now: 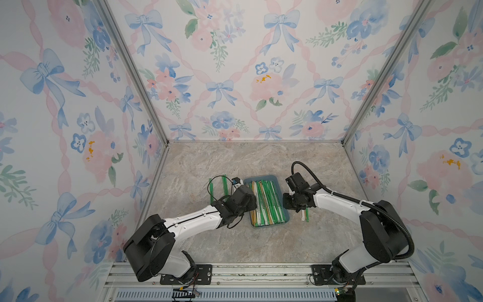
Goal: Put the straws into the storage box
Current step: Place the straw in the storage box, then pick up the straw from the center of the board.
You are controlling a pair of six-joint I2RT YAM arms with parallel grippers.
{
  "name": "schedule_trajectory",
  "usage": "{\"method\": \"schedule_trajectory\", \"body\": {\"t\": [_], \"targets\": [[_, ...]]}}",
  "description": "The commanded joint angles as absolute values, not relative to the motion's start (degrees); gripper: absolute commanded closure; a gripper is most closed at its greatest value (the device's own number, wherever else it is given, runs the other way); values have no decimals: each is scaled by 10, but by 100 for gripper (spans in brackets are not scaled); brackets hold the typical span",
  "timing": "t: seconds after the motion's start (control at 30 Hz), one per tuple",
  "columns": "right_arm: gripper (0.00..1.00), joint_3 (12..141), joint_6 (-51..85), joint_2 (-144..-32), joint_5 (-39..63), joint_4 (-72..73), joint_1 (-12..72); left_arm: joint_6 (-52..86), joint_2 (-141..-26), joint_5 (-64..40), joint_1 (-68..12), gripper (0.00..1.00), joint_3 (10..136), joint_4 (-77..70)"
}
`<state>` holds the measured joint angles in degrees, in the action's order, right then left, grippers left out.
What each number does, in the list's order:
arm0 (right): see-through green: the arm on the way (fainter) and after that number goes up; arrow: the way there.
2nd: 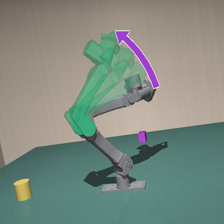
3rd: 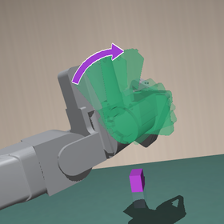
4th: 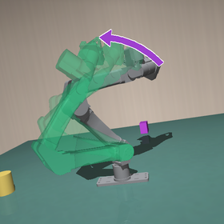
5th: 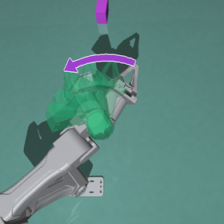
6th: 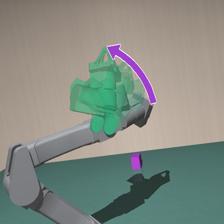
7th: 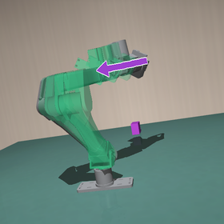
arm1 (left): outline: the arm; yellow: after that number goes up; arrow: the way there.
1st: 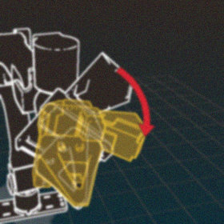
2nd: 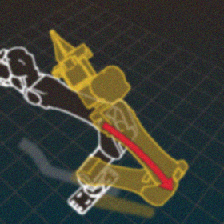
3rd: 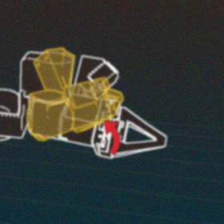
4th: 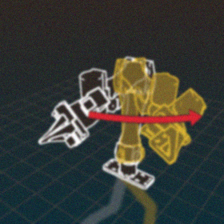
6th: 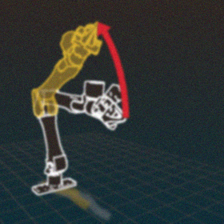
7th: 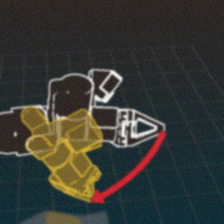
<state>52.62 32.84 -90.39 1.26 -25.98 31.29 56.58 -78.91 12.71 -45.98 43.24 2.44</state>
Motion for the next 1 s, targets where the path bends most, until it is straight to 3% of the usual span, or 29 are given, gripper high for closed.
{"method": "schedule_trajectory", "body": {"t": [0.0,0.37,0.73,0.97], "targets": [[74,522,339,-919,18,-247,328,531,-759,154,-423,42,410,60],[76,537,351,-939,22,-247,370,458,-738,128,-296,45,359,86],[75,541,345,-910,3,-274,370,422,-824,118,-280,58,387,85],[75,541,336,-894,-4,-291,354,414,-850,122,-278,61,387,84]]}}
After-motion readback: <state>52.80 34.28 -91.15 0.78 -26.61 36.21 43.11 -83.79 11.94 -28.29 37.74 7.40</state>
